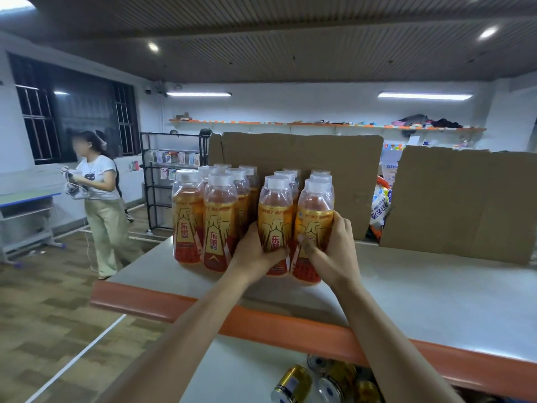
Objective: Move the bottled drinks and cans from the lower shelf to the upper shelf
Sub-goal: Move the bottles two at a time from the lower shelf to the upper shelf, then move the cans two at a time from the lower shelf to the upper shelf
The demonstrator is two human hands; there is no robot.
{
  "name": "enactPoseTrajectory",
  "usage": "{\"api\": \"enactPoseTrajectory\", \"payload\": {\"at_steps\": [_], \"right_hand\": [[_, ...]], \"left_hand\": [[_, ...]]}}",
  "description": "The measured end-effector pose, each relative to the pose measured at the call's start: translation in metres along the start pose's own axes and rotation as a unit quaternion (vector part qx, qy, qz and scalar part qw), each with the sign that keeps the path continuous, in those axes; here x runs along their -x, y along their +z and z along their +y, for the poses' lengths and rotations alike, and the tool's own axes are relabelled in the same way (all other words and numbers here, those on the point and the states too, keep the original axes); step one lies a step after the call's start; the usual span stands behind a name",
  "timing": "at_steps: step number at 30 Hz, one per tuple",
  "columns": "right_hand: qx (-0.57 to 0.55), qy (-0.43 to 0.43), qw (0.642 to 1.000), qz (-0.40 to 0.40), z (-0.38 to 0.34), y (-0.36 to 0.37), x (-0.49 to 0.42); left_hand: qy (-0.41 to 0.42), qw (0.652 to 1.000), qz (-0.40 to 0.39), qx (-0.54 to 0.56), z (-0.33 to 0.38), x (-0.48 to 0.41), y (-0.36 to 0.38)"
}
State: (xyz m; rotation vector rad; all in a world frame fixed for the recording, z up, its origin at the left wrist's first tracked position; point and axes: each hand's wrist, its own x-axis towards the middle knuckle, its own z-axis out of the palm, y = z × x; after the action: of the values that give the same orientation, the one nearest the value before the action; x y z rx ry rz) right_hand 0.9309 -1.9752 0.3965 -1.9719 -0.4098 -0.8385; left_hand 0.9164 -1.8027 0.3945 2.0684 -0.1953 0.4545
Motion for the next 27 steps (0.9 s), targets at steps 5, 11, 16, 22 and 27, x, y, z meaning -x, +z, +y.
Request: {"api": "enactPoseTrajectory", "payload": {"at_steps": [5,11,16,22,27], "right_hand": [[-0.014,0.019,1.000,-0.008,-0.001,-0.002,0.000],[-0.028,0.149,0.988,-0.039,0.004,-0.004,0.001],[0.033,0.220,0.970,-0.097,-0.023,-0.035,0.019],[0.096,0.215,0.963,-0.131,-0.081,-0.072,0.060],[0.139,0.174,0.967,-0.123,-0.129,-0.075,0.108]], "left_hand": [[-0.024,1.000,-0.007,0.008,0.007,0.002,-0.002],[-0.092,0.994,-0.056,-0.034,0.021,0.019,-0.012],[-0.146,0.986,-0.073,-0.046,0.036,0.037,-0.027],[-0.096,0.985,-0.092,-0.106,0.057,0.074,-0.047],[0.006,0.975,-0.098,-0.200,0.065,0.119,-0.066]]}}
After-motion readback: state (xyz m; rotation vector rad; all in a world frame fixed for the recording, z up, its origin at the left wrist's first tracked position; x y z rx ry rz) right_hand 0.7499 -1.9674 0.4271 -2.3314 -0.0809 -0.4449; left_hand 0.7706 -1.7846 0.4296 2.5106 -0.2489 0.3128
